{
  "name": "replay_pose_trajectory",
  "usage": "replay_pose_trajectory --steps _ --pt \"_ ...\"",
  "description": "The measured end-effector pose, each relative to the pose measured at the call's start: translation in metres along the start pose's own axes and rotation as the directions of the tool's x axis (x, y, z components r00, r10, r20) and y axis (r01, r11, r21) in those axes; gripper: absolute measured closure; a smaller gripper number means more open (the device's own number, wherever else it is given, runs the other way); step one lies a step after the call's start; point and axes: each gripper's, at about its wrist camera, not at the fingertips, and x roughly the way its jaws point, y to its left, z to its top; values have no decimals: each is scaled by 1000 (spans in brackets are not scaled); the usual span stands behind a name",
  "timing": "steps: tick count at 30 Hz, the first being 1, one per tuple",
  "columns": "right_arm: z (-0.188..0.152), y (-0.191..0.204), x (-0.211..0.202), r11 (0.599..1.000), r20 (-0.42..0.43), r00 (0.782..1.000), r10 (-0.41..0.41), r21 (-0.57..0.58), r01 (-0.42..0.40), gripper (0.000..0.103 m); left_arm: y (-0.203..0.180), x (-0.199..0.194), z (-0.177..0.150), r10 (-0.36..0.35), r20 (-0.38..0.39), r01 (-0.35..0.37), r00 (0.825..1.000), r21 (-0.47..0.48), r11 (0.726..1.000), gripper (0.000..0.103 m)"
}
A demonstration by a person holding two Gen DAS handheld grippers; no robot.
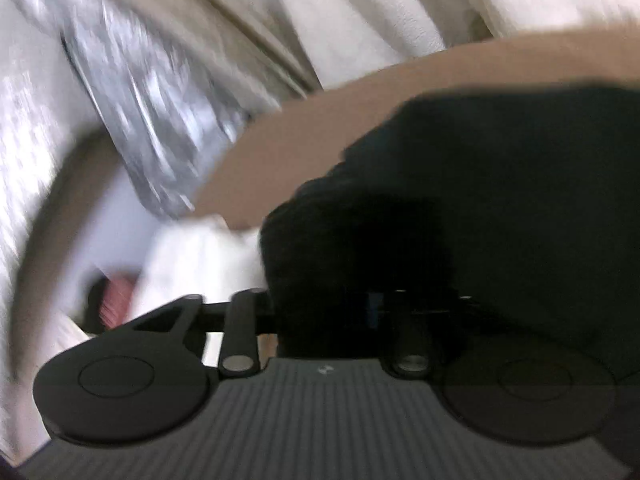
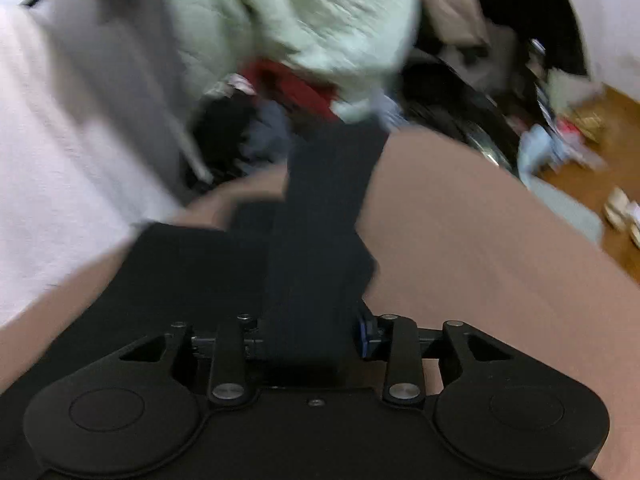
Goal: Fold clothes
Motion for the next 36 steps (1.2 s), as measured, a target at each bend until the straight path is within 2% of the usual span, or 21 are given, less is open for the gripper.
replay_pose_trajectory --steps 2,4,7,10,13,14,15,16,17,18,21,23,24,27,28,29,30,31,33,34,36 --pt "5 -17 -6 998 3 1000 22 56 -22 63 -20 -2 -7 52 57 -57 997 95 994 60" --pt "10 -24 -15 998 7 1000 2 56 -2 62 -28 -4 -7 51 75 -59 996 109 992 60" --pt "19 -41 -14 993 20 1000 23 117 -26 58 -19 -6 -6 -5 48 3 999 34 999 59" --pt "19 -60 -3 956 0 986 164 248 -159 49 -7 -7 -9 -86 27 87 996 -25 996 50" --pt "19 -63 6 934 40 977 212 286 -214 47 5 -9 -21 -139 22 139 990 -29 990 46" --pt "24 -60 10 933 44 973 227 275 -231 57 6 -11 -25 -148 28 148 989 -29 989 48" --pt "28 -54 12 943 38 972 231 236 -233 77 7 -9 -28 -145 23 146 989 -21 989 54" --pt "31 -44 7 962 48 976 213 165 -218 91 10 1 -28 -123 -18 123 992 -4 992 81" --pt "31 -32 -6 977 87 978 190 84 -197 91 13 13 -28 -102 -66 103 993 10 995 88" --pt "32 -21 -22 984 146 973 178 3 -181 92 16 24 -25 -92 -129 93 987 3 996 88" --pt "42 -5 -89 980 406 898 171 -164 -112 98 28 30 -18 -100 -148 86 984 -94 992 88" --pt "47 -7 -116 987 508 853 118 -152 -46 98 28 30 -12 -87 -128 74 988 -104 992 88" --pt "49 -10 -119 991 519 850 89 -132 -23 97 24 31 -11 -75 -129 63 989 -96 993 87" --pt "45 -34 -69 998 319 947 -32 -38 47 96 12 34 -9 -38 -131 29 991 -73 997 86" --pt "38 -41 -51 997 230 970 -78 -11 82 95 9 32 -10 -26 -126 18 992 -63 998 83" --pt "29 -49 -35 993 137 984 -114 22 112 87 7 30 -11 -18 -114 12 993 -51 999 82" --pt "24 -57 -27 990 73 989 -131 56 127 83 6 26 -13 -15 -101 10 995 -49 999 80" --pt "24 -65 -31 989 58 991 -120 95 114 84 6 22 -15 -12 -88 8 996 -47 999 74" --pt "23 -79 -39 981 29 995 -96 172 89 69 10 11 -22 -26 -65 22 998 -69 997 61" --pt "24 -85 -45 976 21 996 -82 206 76 53 14 5 -26 -40 -52 36 998 -88 996 57" --pt "28 -92 -64 968 21 999 -35 249 29 49 24 -18 -37 -66 -5 65 998 -113 991 53"
